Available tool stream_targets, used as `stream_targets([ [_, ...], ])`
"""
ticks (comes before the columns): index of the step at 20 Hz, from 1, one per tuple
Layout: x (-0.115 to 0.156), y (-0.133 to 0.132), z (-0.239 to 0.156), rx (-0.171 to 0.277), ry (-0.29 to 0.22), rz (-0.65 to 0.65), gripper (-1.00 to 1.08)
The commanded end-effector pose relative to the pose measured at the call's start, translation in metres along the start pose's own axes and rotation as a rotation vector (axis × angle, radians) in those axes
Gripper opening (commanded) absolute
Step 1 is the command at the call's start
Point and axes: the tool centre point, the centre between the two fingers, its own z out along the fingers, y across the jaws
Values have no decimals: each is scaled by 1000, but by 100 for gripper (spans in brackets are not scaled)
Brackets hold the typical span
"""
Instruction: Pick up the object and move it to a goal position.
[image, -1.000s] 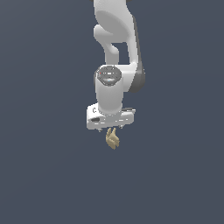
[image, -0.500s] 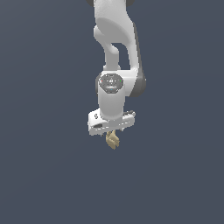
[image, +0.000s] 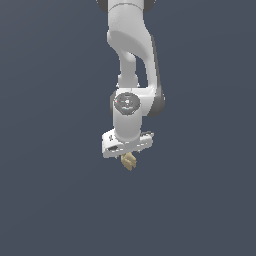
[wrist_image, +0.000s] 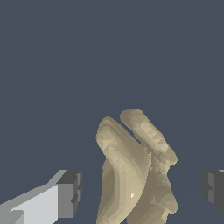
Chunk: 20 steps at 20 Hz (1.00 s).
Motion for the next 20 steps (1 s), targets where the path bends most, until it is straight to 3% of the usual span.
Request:
stream_targets([
  [1,0,0,13,0,0,-2,100],
  [8,1,0,23,0,0,-2,100],
  [9,1,0,23,0,0,-2,-100],
  [20,1,1,22,-1,1,-1,-100],
])
